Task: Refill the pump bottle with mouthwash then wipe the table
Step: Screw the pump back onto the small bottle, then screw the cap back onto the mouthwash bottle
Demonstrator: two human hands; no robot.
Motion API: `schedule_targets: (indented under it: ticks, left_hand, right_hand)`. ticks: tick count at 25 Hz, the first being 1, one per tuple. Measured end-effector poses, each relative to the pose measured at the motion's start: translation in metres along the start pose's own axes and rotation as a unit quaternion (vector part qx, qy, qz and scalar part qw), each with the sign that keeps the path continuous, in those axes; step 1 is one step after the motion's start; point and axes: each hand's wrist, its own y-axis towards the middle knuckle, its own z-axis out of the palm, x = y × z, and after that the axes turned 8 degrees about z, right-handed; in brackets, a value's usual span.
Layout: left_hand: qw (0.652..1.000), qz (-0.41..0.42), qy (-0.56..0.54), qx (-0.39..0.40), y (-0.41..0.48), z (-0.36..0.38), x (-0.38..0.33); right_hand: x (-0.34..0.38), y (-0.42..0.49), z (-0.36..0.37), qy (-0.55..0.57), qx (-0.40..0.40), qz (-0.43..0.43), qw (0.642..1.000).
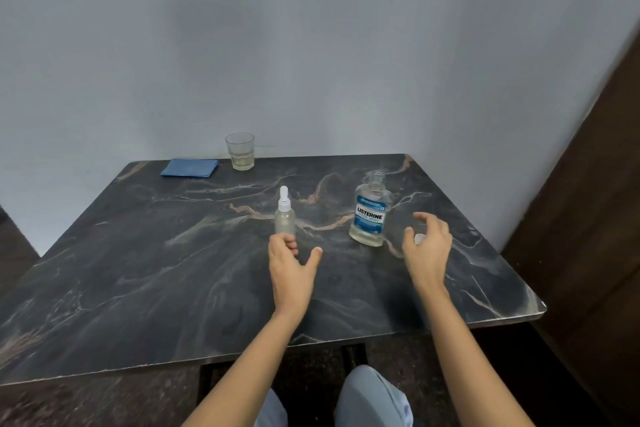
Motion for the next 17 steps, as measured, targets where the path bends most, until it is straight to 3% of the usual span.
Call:
schedule_targets:
  ticks: [2,4,8,12,14,17]
  left_hand:
    - [0.998,0.001,-0.012,0.059,0.0,0.019,-0.006]
    - [0.992,0.008,-0.008,0.123,0.003,0.038,-0.01]
    - [0.982,0.011,-0.019,0.186,0.014,0.066,-0.02]
    - [0.977,0.006,-0.043,0.209,0.048,0.079,-0.039]
    - [0.971,0.01,-0.041,0.235,0.063,0.082,-0.047]
    - [0.959,0.004,-0.038,0.28,0.072,0.086,-0.055]
  right_hand:
    - [-0.022,0.024,-0.009,-0.115,0.066,0.057,0.99]
    - [-0.038,0.038,-0.011,-0.143,0.12,0.063,0.98]
    - [-0.048,0.049,-0.012,-0.094,0.15,0.066,0.982]
    - [-0.032,0.052,-0.018,-0.003,0.111,0.044,0.993]
    - [-0.01,0.06,-0.027,0.066,0.157,0.043,0.985]
    - [0.03,0.079,-0.043,0.022,0.226,-0.032,0.973]
